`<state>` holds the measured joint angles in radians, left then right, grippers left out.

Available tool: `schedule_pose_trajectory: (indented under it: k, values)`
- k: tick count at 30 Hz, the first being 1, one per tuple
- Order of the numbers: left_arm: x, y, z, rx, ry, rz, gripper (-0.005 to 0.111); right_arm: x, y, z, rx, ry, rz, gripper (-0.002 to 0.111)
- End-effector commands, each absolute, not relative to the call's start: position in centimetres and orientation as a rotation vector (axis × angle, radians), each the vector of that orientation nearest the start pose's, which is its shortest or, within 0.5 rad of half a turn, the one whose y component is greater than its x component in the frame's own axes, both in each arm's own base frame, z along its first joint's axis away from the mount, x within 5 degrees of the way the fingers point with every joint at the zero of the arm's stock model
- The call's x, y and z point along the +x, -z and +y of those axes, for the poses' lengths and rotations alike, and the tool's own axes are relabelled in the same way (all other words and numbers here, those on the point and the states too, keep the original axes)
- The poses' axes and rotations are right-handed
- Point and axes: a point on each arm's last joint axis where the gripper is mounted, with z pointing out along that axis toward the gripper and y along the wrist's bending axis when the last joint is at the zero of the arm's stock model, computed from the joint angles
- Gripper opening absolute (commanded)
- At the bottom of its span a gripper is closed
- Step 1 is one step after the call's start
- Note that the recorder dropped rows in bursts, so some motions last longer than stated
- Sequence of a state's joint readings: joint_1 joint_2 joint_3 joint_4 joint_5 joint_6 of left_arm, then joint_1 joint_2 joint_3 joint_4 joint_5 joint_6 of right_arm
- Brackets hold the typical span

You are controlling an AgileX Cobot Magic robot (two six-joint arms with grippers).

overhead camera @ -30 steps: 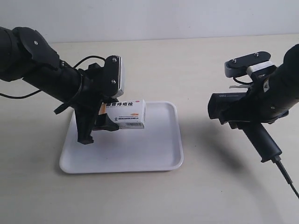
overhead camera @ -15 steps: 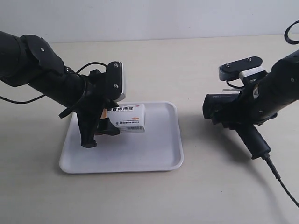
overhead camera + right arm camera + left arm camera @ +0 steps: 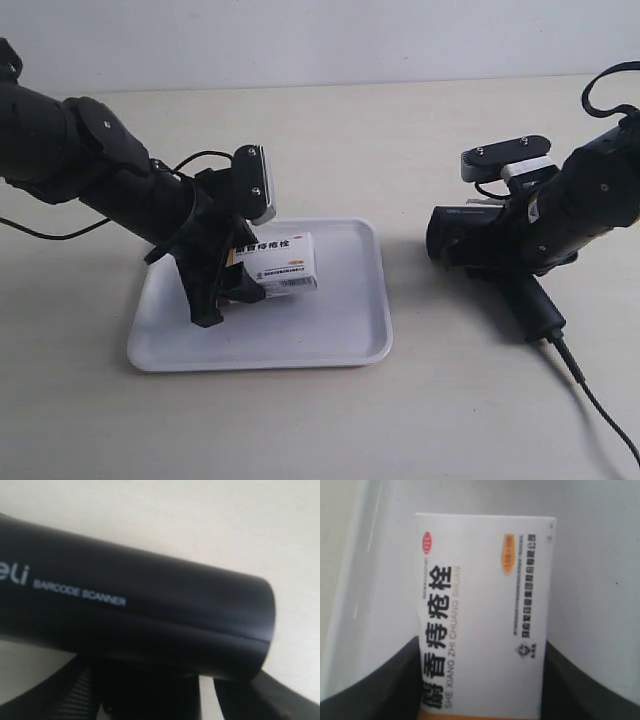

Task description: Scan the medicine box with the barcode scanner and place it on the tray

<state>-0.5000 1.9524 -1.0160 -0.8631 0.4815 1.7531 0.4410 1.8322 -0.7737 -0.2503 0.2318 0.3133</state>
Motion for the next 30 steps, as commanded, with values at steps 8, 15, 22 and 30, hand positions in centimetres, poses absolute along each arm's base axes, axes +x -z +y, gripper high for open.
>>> schedule_pose_trajectory:
  k: [8, 15, 22, 30]
  values:
    - [29.8, -15.0, -19.8, 1.69, 0.356, 1.95, 0.105, 26.8, -17.4, 11.9, -0.356, -0.113, 2.585, 0.097]
    - [26.5, -28.0, -18.6, 1.298, 0.474, 1.877, 0.06, 20.7, -29.7, 9.1, -0.221, -0.284, 2.2, 0.03]
    - [22.0, -31.1, -15.2, 0.968, 0.455, 1.825, 0.004, 13.2, -30.6, 5.7, -0.2, -0.389, 1.913, 0.0]
    - [15.4, -26.3, -9.5, 0.687, 0.341, 1.881, 0.004, 7.8, -28.0, 3.1, -0.184, -0.401, 1.808, 0.0]
